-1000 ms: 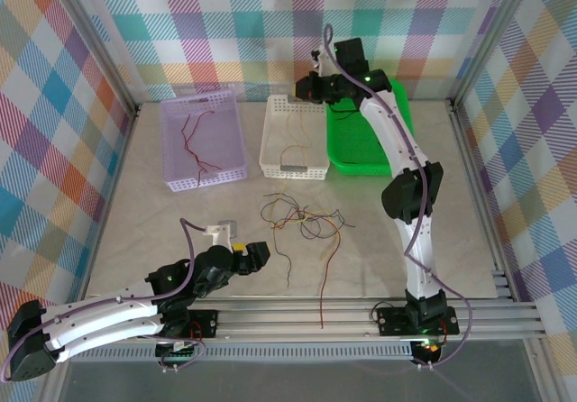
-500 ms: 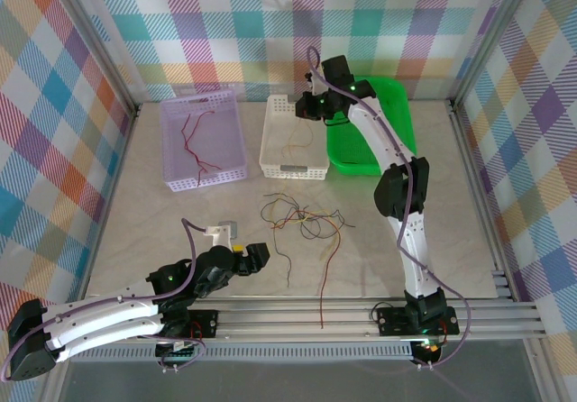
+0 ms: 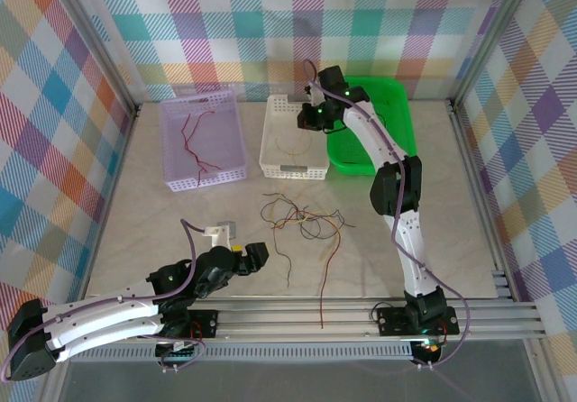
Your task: Untangle the cables
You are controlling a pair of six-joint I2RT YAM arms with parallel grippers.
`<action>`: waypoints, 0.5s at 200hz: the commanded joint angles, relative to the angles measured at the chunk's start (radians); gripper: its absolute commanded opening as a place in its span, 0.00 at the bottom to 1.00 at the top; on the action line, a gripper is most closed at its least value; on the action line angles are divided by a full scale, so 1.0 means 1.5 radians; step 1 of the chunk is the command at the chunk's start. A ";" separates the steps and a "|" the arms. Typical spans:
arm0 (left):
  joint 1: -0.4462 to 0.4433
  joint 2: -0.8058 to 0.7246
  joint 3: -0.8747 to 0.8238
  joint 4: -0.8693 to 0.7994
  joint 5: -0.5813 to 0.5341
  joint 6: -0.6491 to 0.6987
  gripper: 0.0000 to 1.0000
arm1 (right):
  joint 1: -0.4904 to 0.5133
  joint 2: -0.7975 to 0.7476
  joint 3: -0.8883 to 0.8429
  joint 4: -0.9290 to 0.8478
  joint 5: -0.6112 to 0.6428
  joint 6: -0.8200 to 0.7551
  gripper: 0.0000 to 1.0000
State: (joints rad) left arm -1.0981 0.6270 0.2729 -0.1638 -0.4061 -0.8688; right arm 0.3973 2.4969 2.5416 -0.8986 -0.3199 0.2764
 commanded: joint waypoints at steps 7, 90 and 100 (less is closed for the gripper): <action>-0.008 -0.003 -0.017 -0.013 -0.014 -0.008 0.87 | 0.001 -0.091 0.031 0.020 -0.030 0.027 0.00; -0.008 -0.004 -0.029 -0.010 -0.020 -0.011 0.87 | -0.030 -0.132 0.081 0.069 -0.086 0.127 0.00; -0.008 -0.005 -0.030 -0.010 -0.021 -0.011 0.87 | -0.031 -0.124 0.081 0.078 -0.090 0.131 0.00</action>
State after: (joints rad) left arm -1.0981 0.6270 0.2485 -0.1677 -0.4072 -0.8753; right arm 0.3626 2.3047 2.6545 -0.8234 -0.4107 0.4171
